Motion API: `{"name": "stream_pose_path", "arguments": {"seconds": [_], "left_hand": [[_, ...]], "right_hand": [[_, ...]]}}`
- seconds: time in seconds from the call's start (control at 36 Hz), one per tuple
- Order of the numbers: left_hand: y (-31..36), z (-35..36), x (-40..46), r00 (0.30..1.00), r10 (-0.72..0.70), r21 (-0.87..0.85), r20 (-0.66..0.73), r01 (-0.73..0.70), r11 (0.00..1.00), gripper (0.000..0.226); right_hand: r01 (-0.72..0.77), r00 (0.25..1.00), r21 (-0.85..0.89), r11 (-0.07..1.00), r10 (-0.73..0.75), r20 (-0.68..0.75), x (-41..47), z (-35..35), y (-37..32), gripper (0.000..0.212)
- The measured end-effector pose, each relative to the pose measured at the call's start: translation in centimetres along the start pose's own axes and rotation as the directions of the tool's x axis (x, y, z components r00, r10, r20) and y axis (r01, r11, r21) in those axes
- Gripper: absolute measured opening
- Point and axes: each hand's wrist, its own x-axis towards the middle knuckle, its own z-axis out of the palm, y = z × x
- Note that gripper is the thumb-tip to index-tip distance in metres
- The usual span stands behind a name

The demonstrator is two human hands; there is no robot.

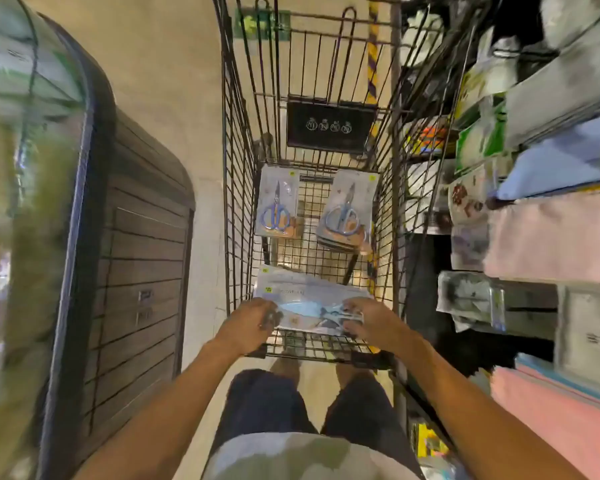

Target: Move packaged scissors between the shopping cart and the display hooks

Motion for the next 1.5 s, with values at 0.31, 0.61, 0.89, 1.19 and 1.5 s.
{"name": "stream_pose_path", "arguments": {"seconds": [0.31, 0.61, 0.89, 1.19, 1.5], "left_hand": [[-2.9, 4.7, 4.3, 0.987, -0.153, -0.030, 0.051, 0.155, 0.988, 0.026], [-3.4, 6.8, 3.9, 0.977, -0.197, -0.021, 0.083, 0.199, 0.980, 0.031], [-1.1, 3.1, 2.4, 0.982, -0.173, -0.207, 0.076, 0.186, 0.960, 0.031], [7.0, -3.1, -0.5, 0.980, -0.195, -0.700, -0.043, 0.110, 0.706, 0.070], [10.2, -3.7, -0.4, 0.966, -0.215, -0.912, -0.144, -0.045, 0.408, 0.096]], "right_hand": [[0.130, 0.970, -0.234, 0.964, -0.173, -0.173, 7.2, 5.9, 3.7, 0.079], [0.167, 0.980, -0.319, 0.933, -0.192, -0.048, 8.8, 6.8, 3.6, 0.058], [0.239, 0.968, -0.107, 0.965, -0.245, -0.047, 6.3, 2.2, 2.3, 0.071], [0.203, 0.970, 0.522, 0.828, -0.097, -0.224, 0.7, -4.3, -2.5, 0.081], [0.208, 0.977, 0.596, 0.776, -0.133, -0.169, -1.6, -3.3, -6.4, 0.089]]}}
